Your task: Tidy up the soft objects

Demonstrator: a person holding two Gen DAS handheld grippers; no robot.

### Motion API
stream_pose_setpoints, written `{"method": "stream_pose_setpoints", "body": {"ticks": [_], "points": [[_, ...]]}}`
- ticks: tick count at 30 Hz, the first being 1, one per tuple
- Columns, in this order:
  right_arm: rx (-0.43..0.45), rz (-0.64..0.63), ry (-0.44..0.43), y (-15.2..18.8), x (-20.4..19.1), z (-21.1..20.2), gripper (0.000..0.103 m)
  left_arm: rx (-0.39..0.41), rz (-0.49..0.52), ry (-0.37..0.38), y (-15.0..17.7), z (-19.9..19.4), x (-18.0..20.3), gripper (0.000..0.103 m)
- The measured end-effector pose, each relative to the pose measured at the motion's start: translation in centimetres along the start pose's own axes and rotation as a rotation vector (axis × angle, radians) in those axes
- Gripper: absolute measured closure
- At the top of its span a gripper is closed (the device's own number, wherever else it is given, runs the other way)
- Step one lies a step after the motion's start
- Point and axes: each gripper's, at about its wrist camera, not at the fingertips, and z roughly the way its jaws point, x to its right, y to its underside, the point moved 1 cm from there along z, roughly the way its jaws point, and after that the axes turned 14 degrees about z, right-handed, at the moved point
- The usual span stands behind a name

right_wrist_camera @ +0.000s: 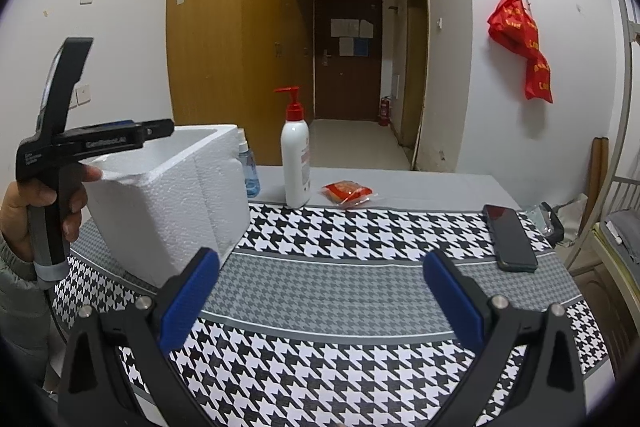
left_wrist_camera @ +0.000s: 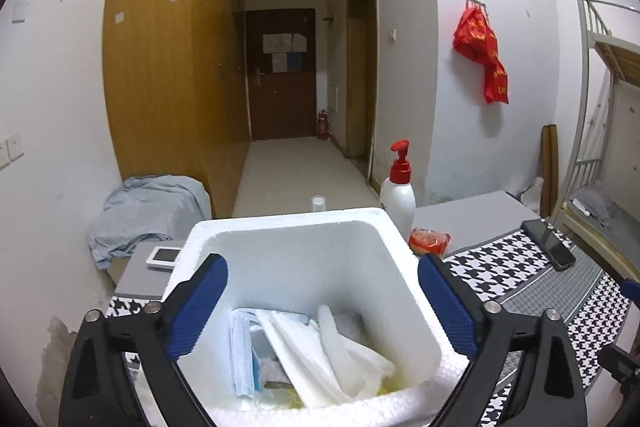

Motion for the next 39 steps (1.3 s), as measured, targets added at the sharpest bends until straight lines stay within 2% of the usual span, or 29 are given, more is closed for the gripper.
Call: {"method": "stream_pose_setpoints", "body": {"ticks": [14,25,39], "points": [[0.038,-0.006,-0.052,0.0,-0.4,-3.7,0.000,0.060,0.014,-0.057,0.7,-7.4,2.5,0.001],[0.072,-0.016,-0.125,0.5,-0.3,-7.6,0.000,0.094,0.011,-0.143,2.2,-12.7,4.6,0.001],[0.104,-0.007,-0.168,1.3,-0.9,-10.7,0.000,0.135,-0.006,-0.147,4.3,-17.2,6.4,0.001]]}}
